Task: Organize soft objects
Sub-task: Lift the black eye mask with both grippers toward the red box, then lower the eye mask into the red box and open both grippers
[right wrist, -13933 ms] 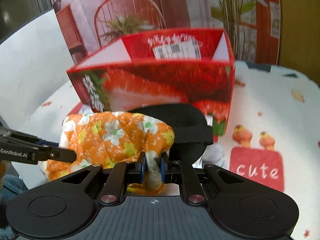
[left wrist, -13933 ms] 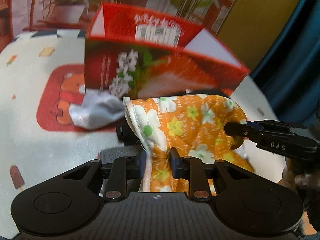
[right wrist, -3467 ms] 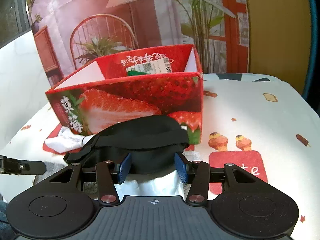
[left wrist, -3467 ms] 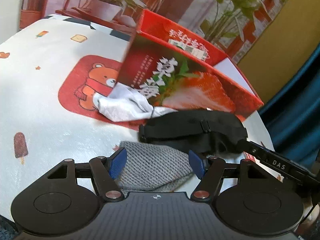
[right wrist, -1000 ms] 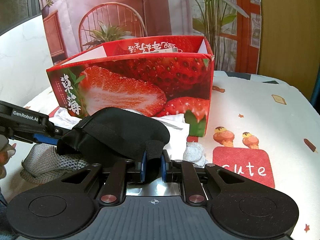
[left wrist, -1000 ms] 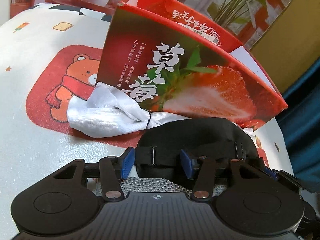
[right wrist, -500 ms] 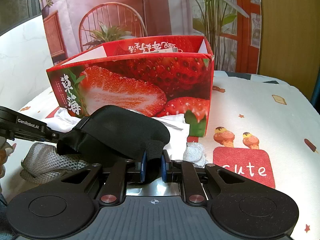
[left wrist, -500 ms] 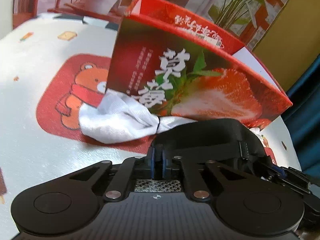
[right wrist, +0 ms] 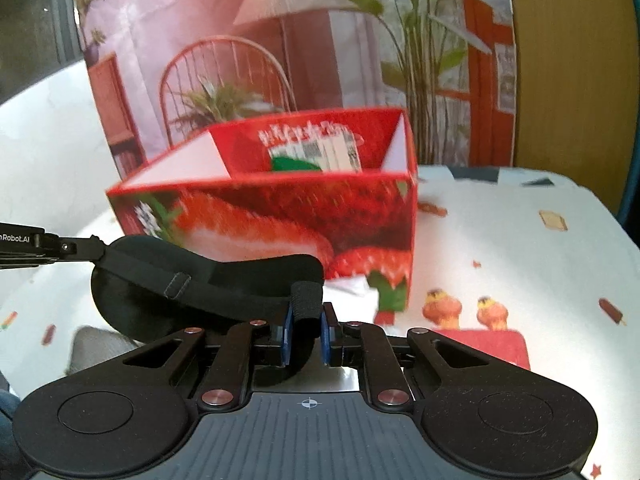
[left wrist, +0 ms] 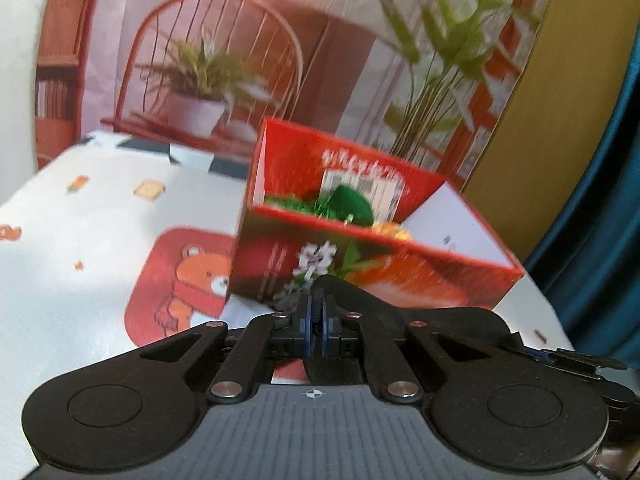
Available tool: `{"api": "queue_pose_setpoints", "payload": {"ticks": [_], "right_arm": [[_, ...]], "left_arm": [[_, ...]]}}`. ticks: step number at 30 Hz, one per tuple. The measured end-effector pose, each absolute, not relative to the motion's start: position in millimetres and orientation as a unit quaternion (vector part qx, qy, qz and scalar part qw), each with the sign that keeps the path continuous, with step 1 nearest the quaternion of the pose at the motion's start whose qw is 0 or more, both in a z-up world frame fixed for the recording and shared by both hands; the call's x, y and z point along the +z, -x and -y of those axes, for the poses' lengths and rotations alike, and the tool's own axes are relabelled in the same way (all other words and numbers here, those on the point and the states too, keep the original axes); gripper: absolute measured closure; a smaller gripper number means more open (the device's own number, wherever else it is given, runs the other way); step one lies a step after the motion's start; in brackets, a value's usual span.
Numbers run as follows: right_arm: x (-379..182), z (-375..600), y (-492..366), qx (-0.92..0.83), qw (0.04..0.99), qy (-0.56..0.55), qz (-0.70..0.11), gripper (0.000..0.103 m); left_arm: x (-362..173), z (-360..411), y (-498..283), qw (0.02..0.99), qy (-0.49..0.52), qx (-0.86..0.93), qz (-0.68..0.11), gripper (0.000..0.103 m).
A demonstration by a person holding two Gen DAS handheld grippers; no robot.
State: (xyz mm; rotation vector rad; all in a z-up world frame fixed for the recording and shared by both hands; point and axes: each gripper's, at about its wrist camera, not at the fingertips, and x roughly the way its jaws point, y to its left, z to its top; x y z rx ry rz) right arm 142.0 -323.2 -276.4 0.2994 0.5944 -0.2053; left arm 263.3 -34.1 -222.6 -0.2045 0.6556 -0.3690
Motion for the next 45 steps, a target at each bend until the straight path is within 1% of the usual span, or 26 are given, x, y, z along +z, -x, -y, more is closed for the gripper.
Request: {"api": "queue_pose_setpoints", "payload": {"ticks": [12,17,21,24,27,32,36,40,45], "right_arm": [[-220,322,-140,-0.070,0.965,-0.124,-0.222,0.091],[-193,329,-153,-0.066,0.974,-0.099,-0.194,0.091],[-177,338,-177,-0.088,0.977,-0.060,-0.185,0.091],[-173,343,-196,-0.109,0.977,-0.030,-0.180,0.091],[-178,352,-214,-0.120,0.975,-0.019,-0.186,0.091],[-202,362,-230,-0.117,0.968,-0.046,-0.216,0.091],[-221,360,-233,-0.107,0.964,-0.052,-0.238,0.091],[-231,361,-238,-0.101,0.960,-0.064,-0.252,0.091],[-238,361,-243,-0.097,0.957,-0.078,-0.261,0.091]], "left_arm": [[-174,30,-252,0.953,0.081,-0.182,-0.229,0.097],[-151,42,-265,0.958,0.069,-0.193,-0.198,0.097],[-136,60,-280,0.965,0.039,-0.200,-0.165,0.097],[-132,78,-298,0.966,0.021,-0.200,-0.162,0.097],[-139,92,-318,0.962,0.006,-0.201,-0.183,0.097],[-168,99,-348,0.936,0.022,-0.215,-0.277,0.097],[-188,98,-359,0.923,0.026,-0.204,-0.324,0.097],[-196,92,-367,0.915,0.041,-0.202,-0.346,0.097],[-200,95,-371,0.911,0.034,-0.208,-0.355,0.097]]}}
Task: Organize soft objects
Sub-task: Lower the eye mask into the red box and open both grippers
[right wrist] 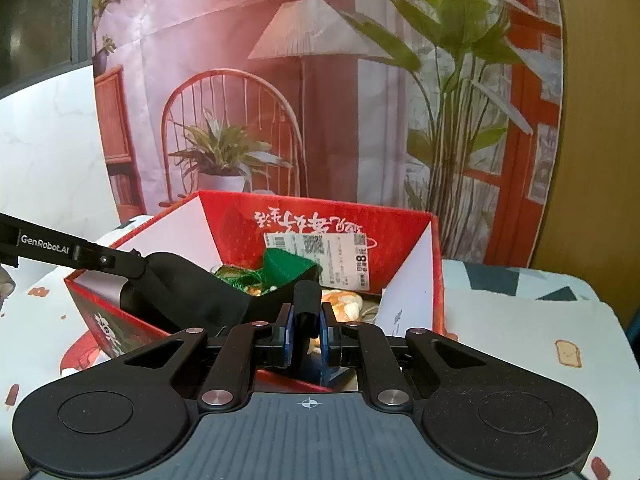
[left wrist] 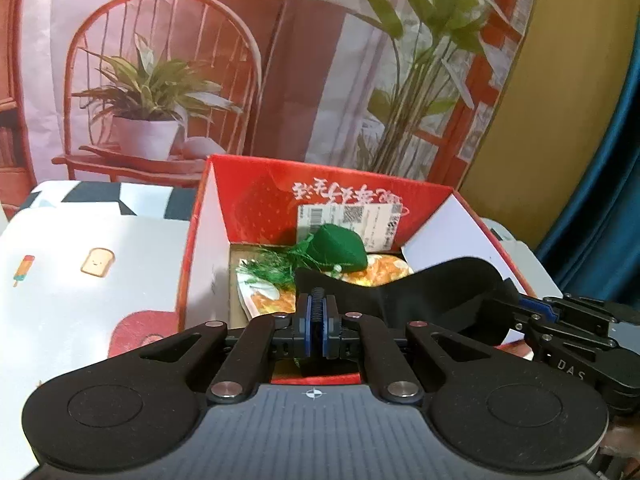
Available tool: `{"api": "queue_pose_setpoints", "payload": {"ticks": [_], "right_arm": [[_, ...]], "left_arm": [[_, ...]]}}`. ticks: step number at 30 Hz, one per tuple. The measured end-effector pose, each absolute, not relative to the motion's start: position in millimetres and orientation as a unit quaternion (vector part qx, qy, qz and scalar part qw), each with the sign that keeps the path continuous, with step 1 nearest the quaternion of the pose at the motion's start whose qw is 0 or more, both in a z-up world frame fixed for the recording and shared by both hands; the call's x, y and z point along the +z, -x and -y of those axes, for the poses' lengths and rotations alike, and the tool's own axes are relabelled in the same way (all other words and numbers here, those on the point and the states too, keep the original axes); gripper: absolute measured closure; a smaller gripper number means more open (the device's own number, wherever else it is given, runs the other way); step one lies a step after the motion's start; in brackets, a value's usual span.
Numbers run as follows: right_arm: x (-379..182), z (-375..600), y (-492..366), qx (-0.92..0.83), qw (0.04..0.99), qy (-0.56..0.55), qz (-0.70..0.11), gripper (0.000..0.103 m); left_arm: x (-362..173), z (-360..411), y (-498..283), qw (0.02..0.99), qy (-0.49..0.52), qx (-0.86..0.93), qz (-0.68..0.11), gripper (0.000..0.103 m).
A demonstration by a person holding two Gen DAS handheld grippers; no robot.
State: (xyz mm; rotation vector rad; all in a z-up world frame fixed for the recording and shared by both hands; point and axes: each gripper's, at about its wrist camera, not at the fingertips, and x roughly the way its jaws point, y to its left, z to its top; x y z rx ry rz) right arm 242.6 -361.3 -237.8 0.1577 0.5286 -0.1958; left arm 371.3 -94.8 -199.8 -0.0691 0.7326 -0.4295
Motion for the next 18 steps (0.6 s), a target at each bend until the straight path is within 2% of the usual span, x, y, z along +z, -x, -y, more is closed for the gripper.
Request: {"api": "queue_pose_setpoints", "payload": {"ticks": [7,9,10,13,14,18], "right_arm": [[-242,361,-242,-0.098,0.954,-0.086,-0.271,0.091],[-241,361,-240,-0.103,0.953,-0.087,-0.271,0.090],[-241,362,-238,-0.106,0.953,-0.087,-0.270,0.087],[-238,363,-233,-0.123,0.953,-0.088,-0.264,0.080],[-237,362,-231,-0.129,0.953,-0.088,-0.261,0.078],[-232,361,-221,-0.148,0.953,-0.085,-0.251,0.066]], "left_arm": [[-202,96,-370,0.908,0.022,-0.211,-0.361,0.095],[-200,96,-369,0.910,0.014,-0.208,-0.359,0.089],[-198,95,-367,0.911,0.012,-0.208,-0.356,0.083],[-193,91,-361,0.918,0.008,-0.203,-0.341,0.048],[-190,89,-358,0.921,0.008,-0.201,-0.335,0.045],[-181,83,-344,0.926,0.001,-0.203,-0.320,0.045]]}}
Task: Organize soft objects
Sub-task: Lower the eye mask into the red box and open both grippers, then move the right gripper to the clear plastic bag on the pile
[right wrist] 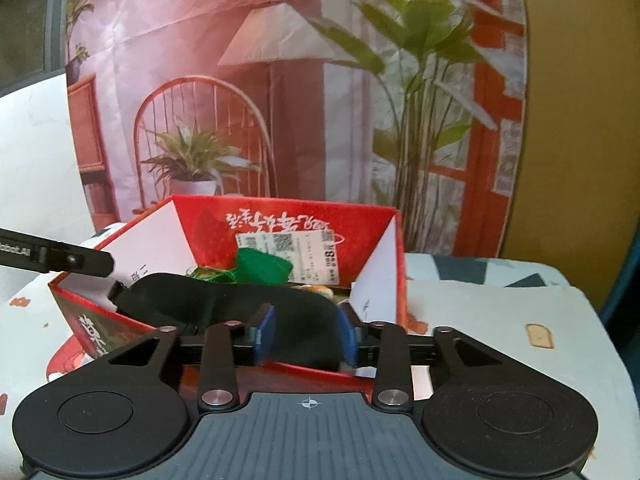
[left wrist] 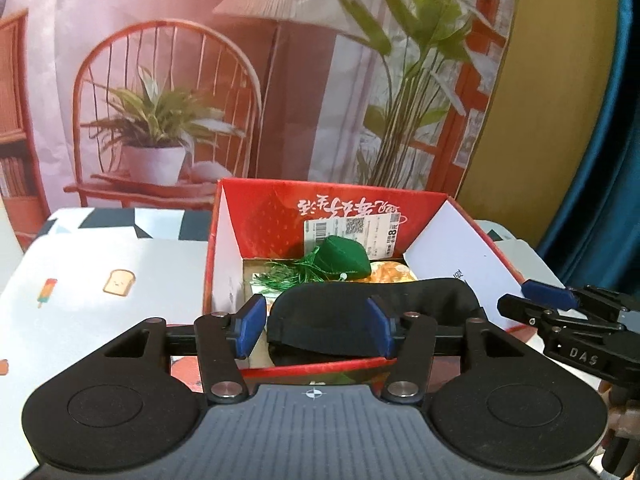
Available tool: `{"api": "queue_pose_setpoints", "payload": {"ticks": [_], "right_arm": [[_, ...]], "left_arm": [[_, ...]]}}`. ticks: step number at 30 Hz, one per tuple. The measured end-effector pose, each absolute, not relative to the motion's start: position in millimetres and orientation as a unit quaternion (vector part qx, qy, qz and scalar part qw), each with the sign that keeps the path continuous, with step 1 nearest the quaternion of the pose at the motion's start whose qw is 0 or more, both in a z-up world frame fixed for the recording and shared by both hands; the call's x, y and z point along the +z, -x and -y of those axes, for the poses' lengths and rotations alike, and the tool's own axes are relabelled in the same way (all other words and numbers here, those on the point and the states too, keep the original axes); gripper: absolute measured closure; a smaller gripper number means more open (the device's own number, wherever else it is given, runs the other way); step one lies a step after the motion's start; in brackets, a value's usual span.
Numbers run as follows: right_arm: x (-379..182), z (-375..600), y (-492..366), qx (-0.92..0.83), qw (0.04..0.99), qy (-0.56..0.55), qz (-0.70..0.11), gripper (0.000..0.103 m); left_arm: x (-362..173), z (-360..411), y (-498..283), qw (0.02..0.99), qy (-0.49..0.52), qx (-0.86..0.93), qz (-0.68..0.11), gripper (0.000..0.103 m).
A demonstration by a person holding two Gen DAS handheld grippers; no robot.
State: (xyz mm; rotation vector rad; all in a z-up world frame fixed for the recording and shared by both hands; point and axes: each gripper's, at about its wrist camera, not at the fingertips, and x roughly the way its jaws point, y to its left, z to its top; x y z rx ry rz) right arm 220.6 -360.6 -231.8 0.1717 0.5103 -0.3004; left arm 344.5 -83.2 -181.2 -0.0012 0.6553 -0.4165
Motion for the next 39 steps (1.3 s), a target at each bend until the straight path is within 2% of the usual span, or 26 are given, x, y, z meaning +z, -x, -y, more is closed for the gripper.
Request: {"api": "queue_pose_setpoints", "payload": {"ticks": [4,8,11,20,25,27,35,39], "right_arm": [[-226,356,-205,-0.145,0.957,-0.098,-0.233,0.048],[-224,344,-189,-0.138,0.958,-0.106,-0.227,0.037],[-228,334,-177,-0.130,0.957,-0.115,-0.230,0.033],[-256,310,-152,-0.124,0.943,-0.130,-0.280,0.021],[-277,307,-137,-0.125,0.930,-0.150,-0.311,0.021],[-284,309,-134,-0.129,0.925,-0.155,-0.322,0.020],[-305,318,-128,-0.138,0.906,-0.187,-0.354,0.020],[-308,311,-129,-0.130,0.905,-0.182,-0.361,0.021]], "left_arm": [[-178,76,-326,0.929,-0.005,-0.199,-0.311,0.038],[-181,65,-305,0.930,0.005,-0.197,-0.312,0.033],[-189,57,-287,0.928,0.017,-0.193,-0.319,0.029],[-226,43,-252,0.907,0.059,-0.195,-0.370,0.029],[-253,43,-235,0.885,0.094,-0.198,-0.411,0.031],[-262,45,-232,0.878,0.096,-0.198,-0.425,0.033],[-271,46,-229,0.875,0.077,-0.201,-0.433,0.066],[-275,46,-230,0.870,0.081,-0.199,-0.444,0.067]]}}
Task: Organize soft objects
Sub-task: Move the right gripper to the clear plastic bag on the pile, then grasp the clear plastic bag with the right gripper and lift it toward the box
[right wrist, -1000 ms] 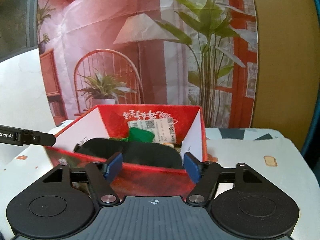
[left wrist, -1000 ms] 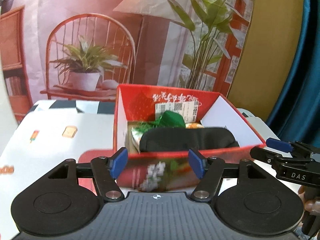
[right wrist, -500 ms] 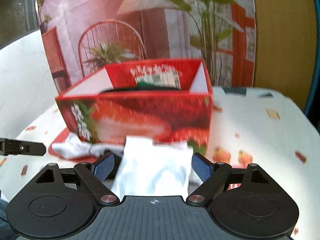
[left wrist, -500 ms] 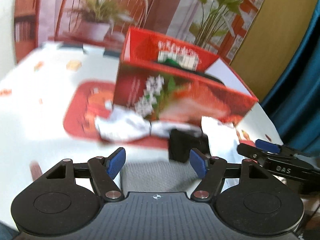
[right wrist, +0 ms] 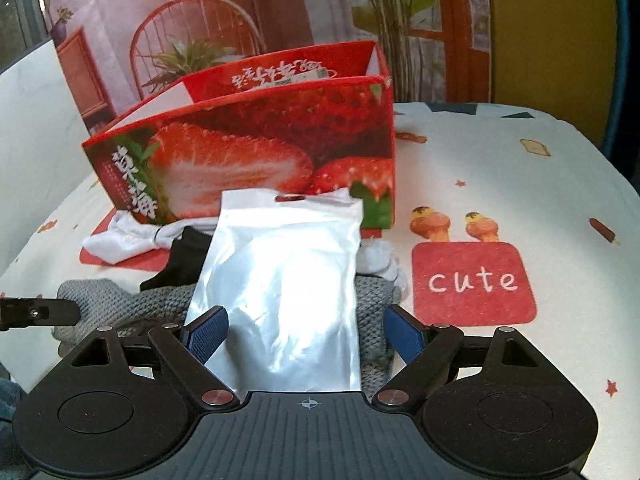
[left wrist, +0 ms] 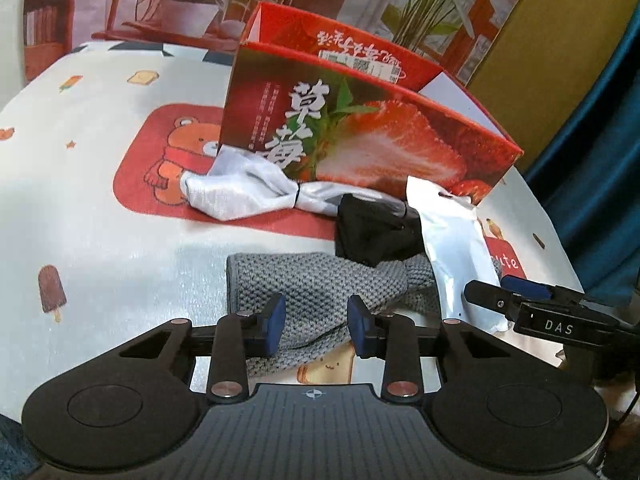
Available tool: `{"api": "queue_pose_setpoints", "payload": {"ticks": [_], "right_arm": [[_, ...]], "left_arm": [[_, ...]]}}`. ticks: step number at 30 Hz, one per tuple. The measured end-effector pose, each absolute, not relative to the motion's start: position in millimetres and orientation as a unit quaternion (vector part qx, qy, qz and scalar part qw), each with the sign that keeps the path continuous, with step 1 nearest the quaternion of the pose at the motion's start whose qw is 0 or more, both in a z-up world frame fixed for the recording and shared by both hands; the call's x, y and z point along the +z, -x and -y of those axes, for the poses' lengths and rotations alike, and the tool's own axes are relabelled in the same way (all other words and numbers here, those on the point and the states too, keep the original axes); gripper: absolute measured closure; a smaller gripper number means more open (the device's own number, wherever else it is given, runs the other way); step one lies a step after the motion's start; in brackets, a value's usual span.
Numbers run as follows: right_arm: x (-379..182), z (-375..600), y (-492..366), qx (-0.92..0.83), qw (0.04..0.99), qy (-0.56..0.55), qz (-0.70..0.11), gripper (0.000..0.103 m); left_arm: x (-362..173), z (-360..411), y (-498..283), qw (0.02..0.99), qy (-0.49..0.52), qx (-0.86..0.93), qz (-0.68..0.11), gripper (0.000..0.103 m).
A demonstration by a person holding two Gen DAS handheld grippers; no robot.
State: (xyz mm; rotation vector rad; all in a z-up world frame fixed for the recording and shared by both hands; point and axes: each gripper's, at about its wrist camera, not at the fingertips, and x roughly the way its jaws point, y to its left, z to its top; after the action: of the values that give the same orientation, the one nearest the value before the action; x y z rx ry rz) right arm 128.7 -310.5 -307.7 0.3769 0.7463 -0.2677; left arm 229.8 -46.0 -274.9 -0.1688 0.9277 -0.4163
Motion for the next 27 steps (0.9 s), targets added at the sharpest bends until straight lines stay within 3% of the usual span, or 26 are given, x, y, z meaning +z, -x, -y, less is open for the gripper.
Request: {"api": "queue_pose_setpoints", "payload": {"ticks": [16,27], "right_arm": [[-314,303,-133,-0.104,0.892,-0.197,-0.393,0.026],[-295,288,-139,-0.056,0.899,-0.199,-0.387,0.045]], "left_arm": [[-287,45,-236,0.861,0.086,-0.192,-0.463,0.067],[-282,44,-235,0.866,0.091,-0.187,-0.454,0.067]]}}
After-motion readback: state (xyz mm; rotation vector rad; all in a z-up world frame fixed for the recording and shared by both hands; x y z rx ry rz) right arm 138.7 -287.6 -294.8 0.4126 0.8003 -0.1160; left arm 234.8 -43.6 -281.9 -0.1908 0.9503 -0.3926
